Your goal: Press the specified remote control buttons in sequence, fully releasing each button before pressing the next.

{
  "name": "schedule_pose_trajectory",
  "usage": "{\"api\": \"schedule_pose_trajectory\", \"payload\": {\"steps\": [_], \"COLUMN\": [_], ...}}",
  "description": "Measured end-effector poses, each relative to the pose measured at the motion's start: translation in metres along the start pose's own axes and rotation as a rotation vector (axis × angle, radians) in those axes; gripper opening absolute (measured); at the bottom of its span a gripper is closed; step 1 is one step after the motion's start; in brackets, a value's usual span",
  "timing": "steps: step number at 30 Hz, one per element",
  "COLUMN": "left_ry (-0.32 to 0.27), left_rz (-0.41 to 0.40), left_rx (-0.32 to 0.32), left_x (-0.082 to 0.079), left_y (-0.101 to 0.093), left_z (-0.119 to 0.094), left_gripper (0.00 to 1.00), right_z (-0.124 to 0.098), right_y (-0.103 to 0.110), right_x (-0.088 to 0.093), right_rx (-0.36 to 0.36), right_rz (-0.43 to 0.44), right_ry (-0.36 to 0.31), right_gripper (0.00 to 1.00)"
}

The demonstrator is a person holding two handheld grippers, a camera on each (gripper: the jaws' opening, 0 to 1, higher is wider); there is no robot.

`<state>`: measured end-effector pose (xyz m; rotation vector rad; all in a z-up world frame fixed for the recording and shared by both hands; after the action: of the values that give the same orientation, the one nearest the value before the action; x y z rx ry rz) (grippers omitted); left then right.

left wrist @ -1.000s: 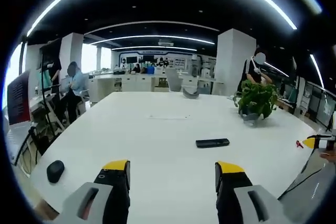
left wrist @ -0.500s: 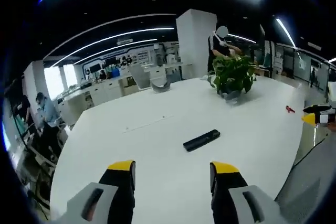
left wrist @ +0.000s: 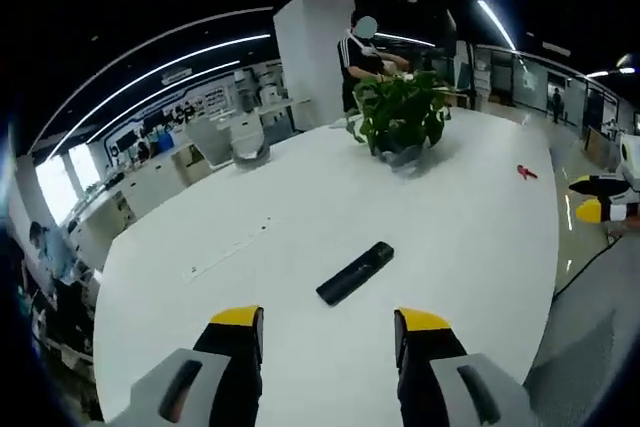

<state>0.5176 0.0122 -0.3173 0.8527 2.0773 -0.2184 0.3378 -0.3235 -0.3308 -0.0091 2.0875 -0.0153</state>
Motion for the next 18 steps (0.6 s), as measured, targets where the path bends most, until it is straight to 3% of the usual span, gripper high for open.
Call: {"api": "schedule_pose_trajectory", "payload": {"steps": [11,18], "left_ry": [0.083,0.119], "left_rz": [0.199,0.298], "left_rx": [0.071,0.158], "left_x": [-0.008,-0.015], "left_y": [0.002,-0.007], "left_z": [0.038,0.061], "left_gripper": [0.51,0.48], "right_z": [0.002,0.002], "right_y": [0.000,0.000], "right_x": [0.003,0.004], "right_rx": [0.002,0.004], "right_rz": [-0.014,-0.019], "right_ry": [0.025,0.035], "right_gripper": [0.54,0.54]}}
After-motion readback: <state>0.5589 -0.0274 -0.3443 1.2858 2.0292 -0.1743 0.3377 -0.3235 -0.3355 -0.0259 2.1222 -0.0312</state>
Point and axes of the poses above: the point that each gripper's makers call its tool centre point, and the gripper's own axes: z roughly forward along the fingers, y roughly to its left, x roughly out of its underside, the point moved 5 cm from there along -z, roughly backward along the fingers, and after that the axes turned 1 degree about -z, right-handed, at the moved point
